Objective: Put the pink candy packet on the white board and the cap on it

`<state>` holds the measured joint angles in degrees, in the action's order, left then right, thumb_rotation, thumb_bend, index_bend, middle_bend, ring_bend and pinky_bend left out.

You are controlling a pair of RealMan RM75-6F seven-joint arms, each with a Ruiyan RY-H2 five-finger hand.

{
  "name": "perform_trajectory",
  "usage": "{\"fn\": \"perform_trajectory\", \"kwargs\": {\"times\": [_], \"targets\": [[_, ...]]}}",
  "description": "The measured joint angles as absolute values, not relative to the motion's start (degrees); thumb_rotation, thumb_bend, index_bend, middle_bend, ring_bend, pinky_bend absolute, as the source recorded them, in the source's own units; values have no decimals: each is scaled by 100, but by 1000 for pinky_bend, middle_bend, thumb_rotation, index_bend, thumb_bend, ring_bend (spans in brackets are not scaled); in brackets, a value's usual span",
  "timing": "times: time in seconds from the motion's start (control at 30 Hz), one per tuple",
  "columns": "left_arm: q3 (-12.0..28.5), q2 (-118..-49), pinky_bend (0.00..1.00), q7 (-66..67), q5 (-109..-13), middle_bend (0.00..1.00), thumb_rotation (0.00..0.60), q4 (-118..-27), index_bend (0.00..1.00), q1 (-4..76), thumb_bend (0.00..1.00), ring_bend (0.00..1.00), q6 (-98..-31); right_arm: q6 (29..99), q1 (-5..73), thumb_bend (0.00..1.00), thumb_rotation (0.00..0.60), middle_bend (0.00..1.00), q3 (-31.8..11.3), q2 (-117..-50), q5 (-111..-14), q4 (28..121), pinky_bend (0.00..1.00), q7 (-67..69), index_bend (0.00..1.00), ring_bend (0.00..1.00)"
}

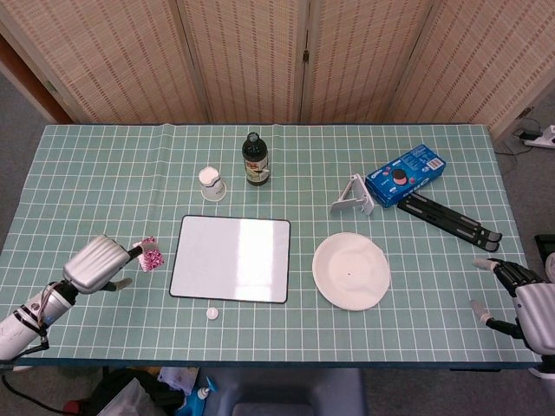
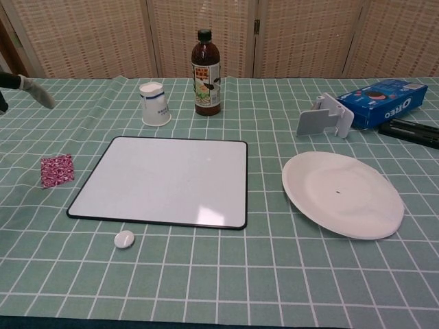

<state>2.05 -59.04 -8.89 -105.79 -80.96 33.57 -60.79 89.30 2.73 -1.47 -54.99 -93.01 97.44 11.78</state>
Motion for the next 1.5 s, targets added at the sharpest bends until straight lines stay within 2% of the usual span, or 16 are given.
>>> {"fn": "perform_trajectory", "kwargs": {"times": [0.4, 0.83, 0.93, 1.0, 1.07, 1.17, 1.3, 1.5], "targets": [[-17, -6479, 1000, -545, -10709, 913, 600, -7219, 265, 3866, 199, 915, -5696, 8860, 308, 235, 600, 298, -153, -5452, -9299, 9853, 380, 1070, 258, 282], [-362, -7215, 1000, -654, -10895, 922, 600, -6028, 279, 4254, 202, 917, -5757, 8795, 315, 235, 600, 298, -155, -5429, -9235, 9935, 380, 954, 258, 283], [-413, -7245, 1000, -768, -10789, 928, 600, -6028, 267, 4321, 302, 925, -5560, 8780, 323, 235, 600, 298, -159, -5427, -9229, 9946, 380, 940, 257, 284], [-432, -7233, 1000, -813, -10653, 938, 600, -6097, 254, 4372, 426, 931, -5319, 8773, 327, 235, 600, 298, -161, -5423, -9227, 9951, 380, 932, 257, 285], [-439, -7203, 1000, -826, -10469, 944, 600, -6210, 240, 4427, 508, 935, -5021, 8773, 325, 235, 600, 298, -162, -5422, -9221, 9953, 380, 929, 258, 287], [-430, -7152, 1000, -753, -10152, 947, 600, -6391, 202, 4506, 588, 938, -4568, 8767, 321, 235, 600, 298, -158, -5423, -9213, 9957, 380, 920, 257, 288], [-386, -7093, 1000, -545, -9670, 950, 600, -6613, 157, 4594, 651, 941, -4017, 8770, 314, 236, 600, 298, -158, -5419, -9204, 9965, 380, 907, 257, 291], [-263, -7100, 1000, -240, -9014, 951, 600, -6793, 143, 4666, 662, 942, -3537, 8757, 318, 236, 600, 298, -163, -5411, -9195, 9977, 380, 895, 257, 294]]}}
